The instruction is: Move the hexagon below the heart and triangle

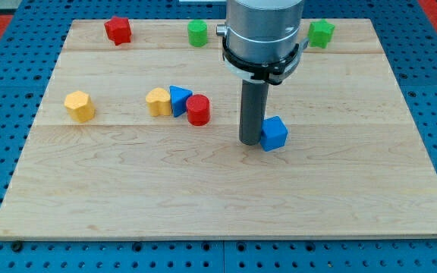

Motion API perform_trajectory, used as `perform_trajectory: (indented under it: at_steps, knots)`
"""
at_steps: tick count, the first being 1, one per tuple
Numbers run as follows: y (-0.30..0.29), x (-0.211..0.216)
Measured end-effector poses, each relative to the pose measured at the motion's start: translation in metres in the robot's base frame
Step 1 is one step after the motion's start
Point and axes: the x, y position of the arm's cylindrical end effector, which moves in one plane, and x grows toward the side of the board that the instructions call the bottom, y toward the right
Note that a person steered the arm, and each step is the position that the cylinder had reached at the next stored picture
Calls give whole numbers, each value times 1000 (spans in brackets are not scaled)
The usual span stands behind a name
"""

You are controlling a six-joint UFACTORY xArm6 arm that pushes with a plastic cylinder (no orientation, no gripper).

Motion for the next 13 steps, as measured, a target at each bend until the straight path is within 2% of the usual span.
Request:
perform_trajectory:
  at_steps: [3,4,6,11,13]
  knots:
    - [24,18]
    - [48,6]
    - [114,-52]
    - [81,-56]
    - [46,-56]
